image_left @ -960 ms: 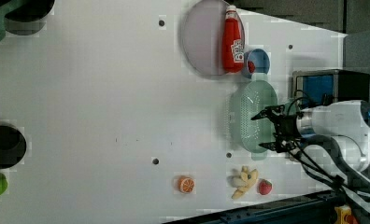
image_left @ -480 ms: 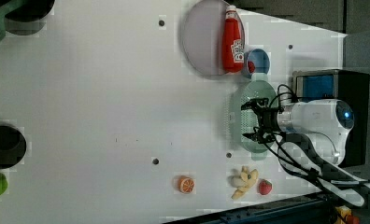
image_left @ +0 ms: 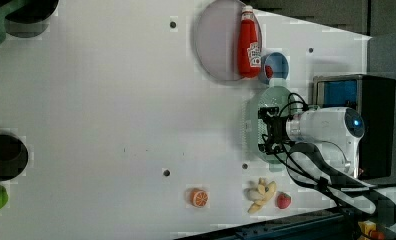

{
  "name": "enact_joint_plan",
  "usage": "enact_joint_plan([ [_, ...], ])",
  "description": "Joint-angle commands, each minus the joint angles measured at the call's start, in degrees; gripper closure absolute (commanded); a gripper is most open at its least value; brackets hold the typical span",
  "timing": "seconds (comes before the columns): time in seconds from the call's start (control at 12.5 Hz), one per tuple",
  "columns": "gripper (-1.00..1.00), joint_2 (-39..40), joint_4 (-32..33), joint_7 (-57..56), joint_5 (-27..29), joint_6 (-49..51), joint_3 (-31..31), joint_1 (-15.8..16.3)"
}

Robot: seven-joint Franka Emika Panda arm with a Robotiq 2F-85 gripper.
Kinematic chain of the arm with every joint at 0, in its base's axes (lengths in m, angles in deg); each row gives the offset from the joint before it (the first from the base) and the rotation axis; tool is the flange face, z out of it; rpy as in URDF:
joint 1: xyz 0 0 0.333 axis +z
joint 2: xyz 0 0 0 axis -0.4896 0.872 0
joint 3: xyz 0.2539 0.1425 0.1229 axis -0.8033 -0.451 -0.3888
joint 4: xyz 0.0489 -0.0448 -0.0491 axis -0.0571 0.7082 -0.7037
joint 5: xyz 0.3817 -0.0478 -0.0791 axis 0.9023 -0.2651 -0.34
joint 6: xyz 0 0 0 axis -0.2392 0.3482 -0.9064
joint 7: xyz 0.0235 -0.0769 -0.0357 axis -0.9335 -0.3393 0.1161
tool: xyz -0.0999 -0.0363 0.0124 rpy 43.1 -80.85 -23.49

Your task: Drag strainer right to left.

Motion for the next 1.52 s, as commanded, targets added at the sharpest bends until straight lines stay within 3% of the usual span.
enact_joint_plan([
  [0.08, -1.00, -1.08, -0.30, 7.14, 0.15, -0.22, -0.29, 5.37],
  [0.72, -1.00, 1.52, -3.47, 16.57, 0.17, -0.24, -0.85, 16.17],
  [1.2, -1.00, 7.01, -10.46, 22.04, 0.21, 0.03, -0.86, 24.31],
  [1.52, -1.00, 9.59, -15.20, 24.81, 1.98, 0.74, -1.12, 27.66],
])
